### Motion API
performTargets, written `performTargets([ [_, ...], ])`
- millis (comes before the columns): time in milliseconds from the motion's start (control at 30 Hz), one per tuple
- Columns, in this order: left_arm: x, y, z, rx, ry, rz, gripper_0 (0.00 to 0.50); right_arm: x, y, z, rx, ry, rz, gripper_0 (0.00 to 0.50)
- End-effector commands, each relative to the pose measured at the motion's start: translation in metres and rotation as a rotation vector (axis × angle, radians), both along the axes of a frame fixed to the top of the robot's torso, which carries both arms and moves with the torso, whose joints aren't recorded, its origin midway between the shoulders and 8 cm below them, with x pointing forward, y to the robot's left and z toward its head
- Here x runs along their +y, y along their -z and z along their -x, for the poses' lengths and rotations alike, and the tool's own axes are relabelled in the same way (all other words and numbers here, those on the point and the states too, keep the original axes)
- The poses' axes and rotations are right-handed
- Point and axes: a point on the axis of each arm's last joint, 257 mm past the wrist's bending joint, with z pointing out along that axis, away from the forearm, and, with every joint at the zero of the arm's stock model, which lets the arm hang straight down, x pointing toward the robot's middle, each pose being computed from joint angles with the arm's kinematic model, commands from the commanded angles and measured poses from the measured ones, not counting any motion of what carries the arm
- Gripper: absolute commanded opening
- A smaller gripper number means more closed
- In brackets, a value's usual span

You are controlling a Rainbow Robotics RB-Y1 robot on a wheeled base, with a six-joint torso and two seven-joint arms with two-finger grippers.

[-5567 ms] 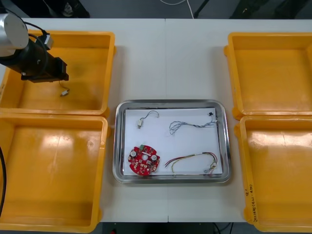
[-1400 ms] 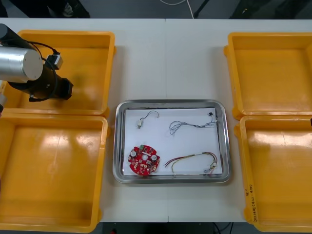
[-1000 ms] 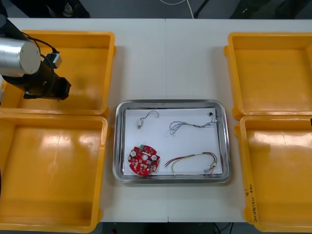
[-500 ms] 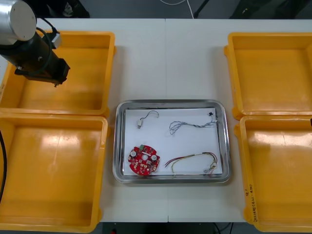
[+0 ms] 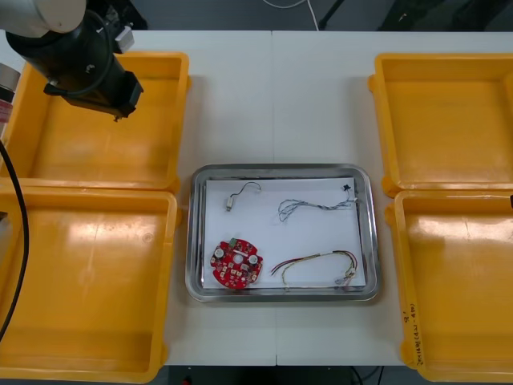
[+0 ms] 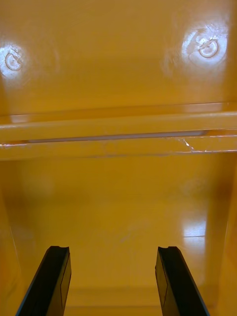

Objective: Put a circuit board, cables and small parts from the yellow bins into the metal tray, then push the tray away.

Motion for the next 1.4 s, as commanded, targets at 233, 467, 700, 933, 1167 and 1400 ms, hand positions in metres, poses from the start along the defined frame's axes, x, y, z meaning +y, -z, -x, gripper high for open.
performTargets([
  [233, -0.101, -0.022, 0.025, -0.028, -0.051, 0.097, 0.0, -0.005, -0.004, 0.002, -0.011, 0.006, -0.008, 0.5],
  [467, -0.14, -0.006, 0.046, -0.019, -0.043, 0.124, 0.0, -0.005, -0.004, 0.002, -0.011, 0.006, -0.008, 0.5],
  [700, -0.172, 0.019, 0.061, -0.018, -0.044, 0.148, 0.0, -0.005, -0.004, 0.002, -0.011, 0.006, -0.008, 0.5],
  [933, -0.188, 0.055, 0.068, -0.025, -0.025, 0.142, 0.0, -0.005, -0.004, 0.002, -0.011, 0.006, -0.008, 0.5],
  [1167, -0.201, 0.08, 0.077, -0.011, -0.005, 0.157, 0.0, -0.005, -0.004, 0.002, -0.011, 0.006, -0.008, 0.5],
  [1400, -0.218, 0.103, 0.09, 0.014, -0.004, 0.167, 0.0, -0.005, -0.004, 0.002, -0.011, 0.006, -0.008, 0.5],
])
